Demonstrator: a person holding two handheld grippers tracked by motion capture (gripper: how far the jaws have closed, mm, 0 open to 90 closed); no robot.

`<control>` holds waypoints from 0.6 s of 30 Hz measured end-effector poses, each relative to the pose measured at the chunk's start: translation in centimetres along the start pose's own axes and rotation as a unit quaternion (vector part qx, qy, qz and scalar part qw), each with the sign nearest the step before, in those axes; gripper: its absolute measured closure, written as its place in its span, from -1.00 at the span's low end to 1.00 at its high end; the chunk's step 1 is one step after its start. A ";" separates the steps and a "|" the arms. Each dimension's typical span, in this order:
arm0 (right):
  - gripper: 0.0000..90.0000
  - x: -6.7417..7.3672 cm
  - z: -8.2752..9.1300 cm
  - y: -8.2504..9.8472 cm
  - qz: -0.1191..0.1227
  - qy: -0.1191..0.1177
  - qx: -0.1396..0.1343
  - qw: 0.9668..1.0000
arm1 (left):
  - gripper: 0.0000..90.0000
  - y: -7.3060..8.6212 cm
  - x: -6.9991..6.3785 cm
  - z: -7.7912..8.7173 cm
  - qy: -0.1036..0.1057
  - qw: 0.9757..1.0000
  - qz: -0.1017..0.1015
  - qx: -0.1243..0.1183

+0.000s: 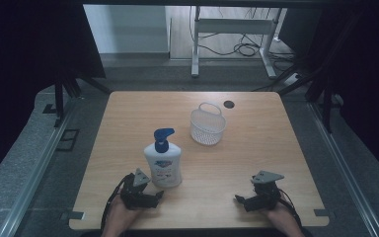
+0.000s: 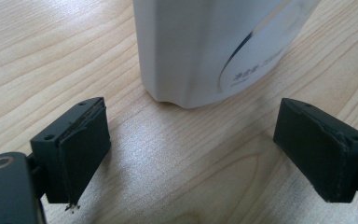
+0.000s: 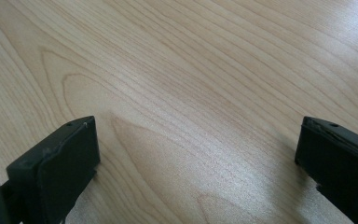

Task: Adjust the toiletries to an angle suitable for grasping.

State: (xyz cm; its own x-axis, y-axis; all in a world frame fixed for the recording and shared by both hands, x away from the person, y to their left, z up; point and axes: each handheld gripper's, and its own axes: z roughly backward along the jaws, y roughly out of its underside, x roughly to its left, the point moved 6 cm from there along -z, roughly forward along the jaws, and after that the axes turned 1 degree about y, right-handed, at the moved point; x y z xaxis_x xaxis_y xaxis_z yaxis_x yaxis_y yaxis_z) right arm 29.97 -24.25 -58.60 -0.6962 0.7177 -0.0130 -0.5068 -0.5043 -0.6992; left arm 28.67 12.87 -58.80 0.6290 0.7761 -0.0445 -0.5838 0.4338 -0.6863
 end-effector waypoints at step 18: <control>-1.00 0.0 0.0 0.0 0.000 0.000 0.001 1.000 | -0.77 -0.1 0.1 -0.1 0.004 1.000 -0.004 0.000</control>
State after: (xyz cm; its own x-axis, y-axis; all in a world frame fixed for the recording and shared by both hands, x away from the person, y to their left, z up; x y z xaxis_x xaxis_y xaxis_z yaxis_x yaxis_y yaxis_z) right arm 29.96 -24.24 -58.61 -0.6971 0.7169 -0.0129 -0.5068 -0.5054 -0.6984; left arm 28.79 12.86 -58.81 0.6371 0.7695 -0.0447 -0.5787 0.4392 -0.6872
